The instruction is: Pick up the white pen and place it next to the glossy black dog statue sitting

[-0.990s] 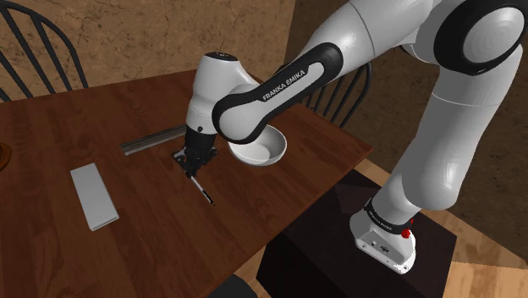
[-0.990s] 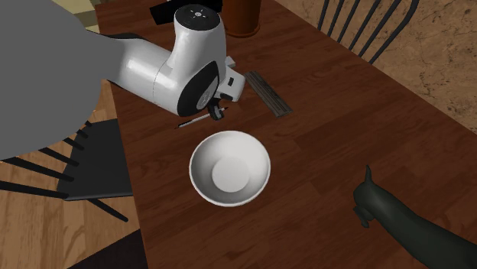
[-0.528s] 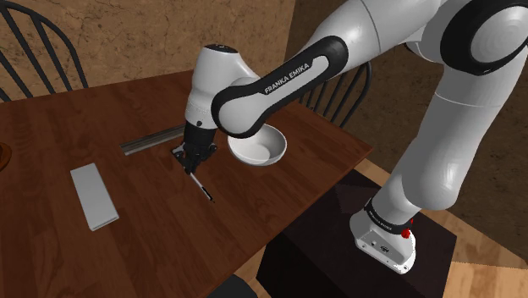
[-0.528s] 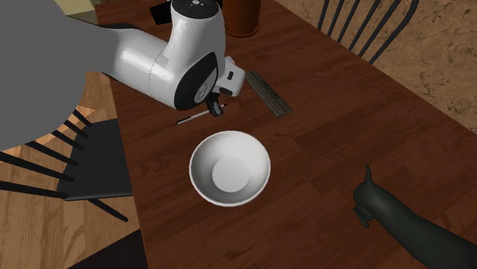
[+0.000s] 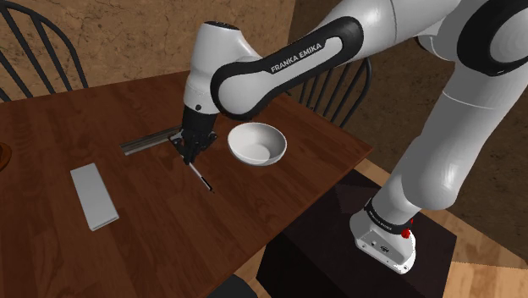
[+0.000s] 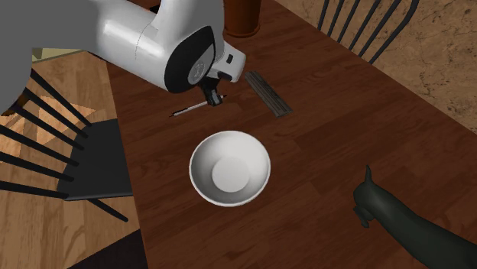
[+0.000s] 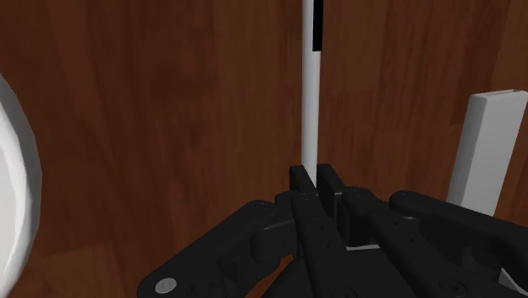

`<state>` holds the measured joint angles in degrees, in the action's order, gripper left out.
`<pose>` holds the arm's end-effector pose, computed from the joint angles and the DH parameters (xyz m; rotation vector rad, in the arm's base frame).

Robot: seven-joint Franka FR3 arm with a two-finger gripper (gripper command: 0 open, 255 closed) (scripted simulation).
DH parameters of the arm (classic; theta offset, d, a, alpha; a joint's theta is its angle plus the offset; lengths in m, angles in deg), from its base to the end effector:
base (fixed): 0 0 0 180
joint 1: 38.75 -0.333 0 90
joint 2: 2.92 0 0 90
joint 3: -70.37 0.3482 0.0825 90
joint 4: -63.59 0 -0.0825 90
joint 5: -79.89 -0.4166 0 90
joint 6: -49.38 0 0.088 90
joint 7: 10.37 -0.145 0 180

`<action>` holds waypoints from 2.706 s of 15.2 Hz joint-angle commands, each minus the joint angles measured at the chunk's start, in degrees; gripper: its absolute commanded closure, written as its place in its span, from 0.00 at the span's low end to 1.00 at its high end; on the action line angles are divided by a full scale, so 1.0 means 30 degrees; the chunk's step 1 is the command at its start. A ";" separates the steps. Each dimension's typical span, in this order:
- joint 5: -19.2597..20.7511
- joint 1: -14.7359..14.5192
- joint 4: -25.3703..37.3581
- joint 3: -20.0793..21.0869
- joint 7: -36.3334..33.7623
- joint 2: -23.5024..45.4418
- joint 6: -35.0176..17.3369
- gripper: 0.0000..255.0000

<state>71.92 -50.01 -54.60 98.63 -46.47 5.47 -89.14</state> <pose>0.4882 0.4011 0.3711 -2.8671 0.0669 -0.1016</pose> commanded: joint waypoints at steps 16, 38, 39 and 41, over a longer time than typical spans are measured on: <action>-0.0559 0.0260 0.2596 0.0005 -0.0105 -0.1739 0.4184 1.00; -0.0328 0.0351 0.7817 -0.0067 -0.0896 -0.2125 0.9707 1.00; -0.0293 0.0346 0.8116 -0.0064 -0.0949 -0.2086 0.9967 1.00; -0.0716 0.0626 0.7547 -0.0286 -0.0404 -0.2726 1.0053 1.00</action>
<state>70.52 -48.60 -30.92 98.14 -48.61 -1.56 -59.10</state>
